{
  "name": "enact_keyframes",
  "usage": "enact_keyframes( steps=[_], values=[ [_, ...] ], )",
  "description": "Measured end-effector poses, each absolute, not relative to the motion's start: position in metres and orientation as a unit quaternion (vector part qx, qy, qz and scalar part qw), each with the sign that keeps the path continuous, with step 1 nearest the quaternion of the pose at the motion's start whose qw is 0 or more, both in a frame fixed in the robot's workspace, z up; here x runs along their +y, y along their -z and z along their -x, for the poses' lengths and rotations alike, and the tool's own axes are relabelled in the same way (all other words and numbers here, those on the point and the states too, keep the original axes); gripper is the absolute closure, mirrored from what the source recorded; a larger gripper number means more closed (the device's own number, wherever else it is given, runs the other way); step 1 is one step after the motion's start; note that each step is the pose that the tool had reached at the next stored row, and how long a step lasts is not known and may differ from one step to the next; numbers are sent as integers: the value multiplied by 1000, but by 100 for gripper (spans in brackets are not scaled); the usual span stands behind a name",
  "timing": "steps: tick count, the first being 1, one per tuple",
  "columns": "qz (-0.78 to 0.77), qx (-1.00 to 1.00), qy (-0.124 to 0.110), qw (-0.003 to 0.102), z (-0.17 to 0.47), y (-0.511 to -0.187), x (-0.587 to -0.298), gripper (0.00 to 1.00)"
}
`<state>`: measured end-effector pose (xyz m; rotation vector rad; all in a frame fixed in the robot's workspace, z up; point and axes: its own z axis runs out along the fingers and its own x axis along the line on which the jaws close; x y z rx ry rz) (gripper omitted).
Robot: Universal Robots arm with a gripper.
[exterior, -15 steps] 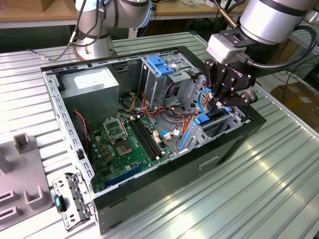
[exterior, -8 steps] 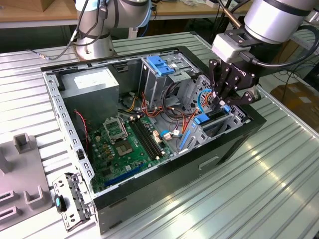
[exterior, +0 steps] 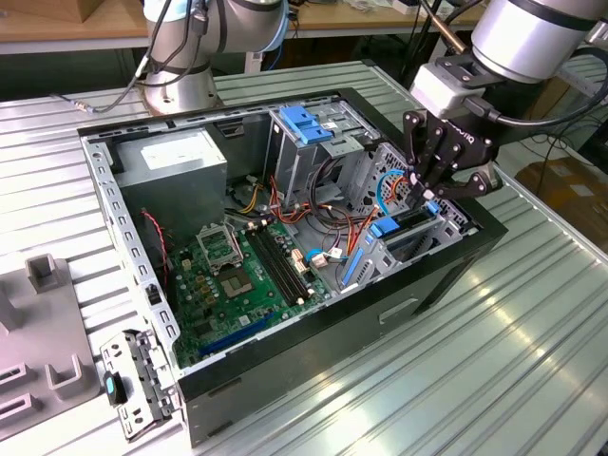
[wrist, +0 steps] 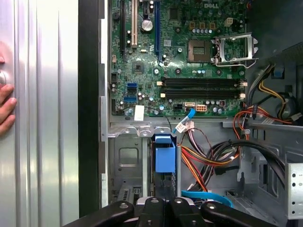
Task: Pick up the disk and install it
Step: 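Insert the first disk wire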
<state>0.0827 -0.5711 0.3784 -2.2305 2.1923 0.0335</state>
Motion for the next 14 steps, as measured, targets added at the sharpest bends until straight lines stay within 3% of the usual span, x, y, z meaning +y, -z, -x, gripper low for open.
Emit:
enact_keyframes(
  steps=[14],
  values=[
    [730, 683, -11, 7, -121, -378, -571, 89]
  ],
)
